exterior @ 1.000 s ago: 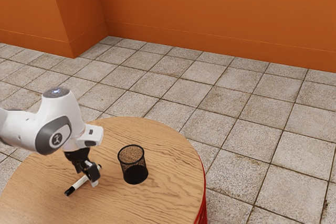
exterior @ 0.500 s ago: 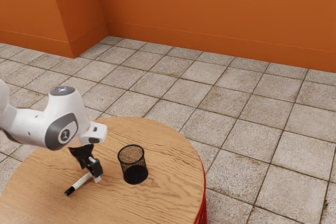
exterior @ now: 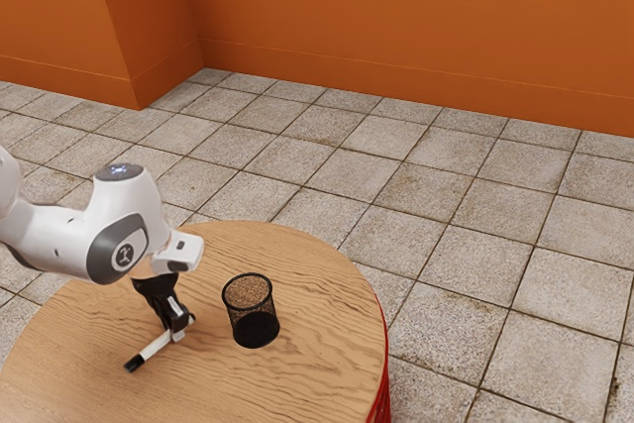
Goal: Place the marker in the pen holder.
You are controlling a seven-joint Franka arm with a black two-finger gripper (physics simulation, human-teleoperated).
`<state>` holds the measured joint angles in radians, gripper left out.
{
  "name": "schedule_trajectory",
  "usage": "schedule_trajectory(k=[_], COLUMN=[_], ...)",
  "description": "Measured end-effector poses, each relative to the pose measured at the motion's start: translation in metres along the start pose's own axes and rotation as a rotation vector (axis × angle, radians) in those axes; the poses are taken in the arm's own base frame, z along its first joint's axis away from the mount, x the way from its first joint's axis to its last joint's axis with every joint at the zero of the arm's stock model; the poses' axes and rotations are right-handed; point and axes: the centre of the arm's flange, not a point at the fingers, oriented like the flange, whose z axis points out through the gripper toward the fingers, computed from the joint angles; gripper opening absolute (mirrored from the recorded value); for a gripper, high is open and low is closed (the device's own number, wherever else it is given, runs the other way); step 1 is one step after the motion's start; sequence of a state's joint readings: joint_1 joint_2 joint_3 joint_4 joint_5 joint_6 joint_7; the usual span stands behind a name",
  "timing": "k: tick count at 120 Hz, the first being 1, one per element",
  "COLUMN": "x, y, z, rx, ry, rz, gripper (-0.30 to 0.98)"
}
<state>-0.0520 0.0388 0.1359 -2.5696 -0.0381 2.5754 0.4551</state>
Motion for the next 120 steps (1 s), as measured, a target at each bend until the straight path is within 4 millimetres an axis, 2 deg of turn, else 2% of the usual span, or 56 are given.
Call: schedule_trajectory(k=[25, 36, 50, 57, 64, 81, 92, 101, 107, 120], x=[0.003, 0.007, 0.015, 0.024, 0.042, 0.064, 0.073, 0.079, 0.08, 0.081], y=[0.004, 0.004, 0.004, 0.004, 0.009, 0.034, 0.068, 0.097, 0.11, 0.12], z=[-0.001, -0.014, -0.052, -0.081, -0.119, -0.169, -0.193, -0.197, -0.191, -0.171], rx=[0.003, 0.015, 0.044, 0.066, 0.093, 0.118, 0.102, 0.072, 0.048, 0.015], ry=[0.003, 0.032, 0.113, 0.176, 0.253, 0.357, 0.419, 0.446, 0.45, 0.437], rz=[0.017, 0.02, 0.024, 0.03, 0.05, 0.102, 0.151, 0.181, 0.186, 0.165], gripper=[-0.02, -0.05, -0.08, -0.09, -0.09, -0.1, -0.1, -0.1, -0.1, -0.1])
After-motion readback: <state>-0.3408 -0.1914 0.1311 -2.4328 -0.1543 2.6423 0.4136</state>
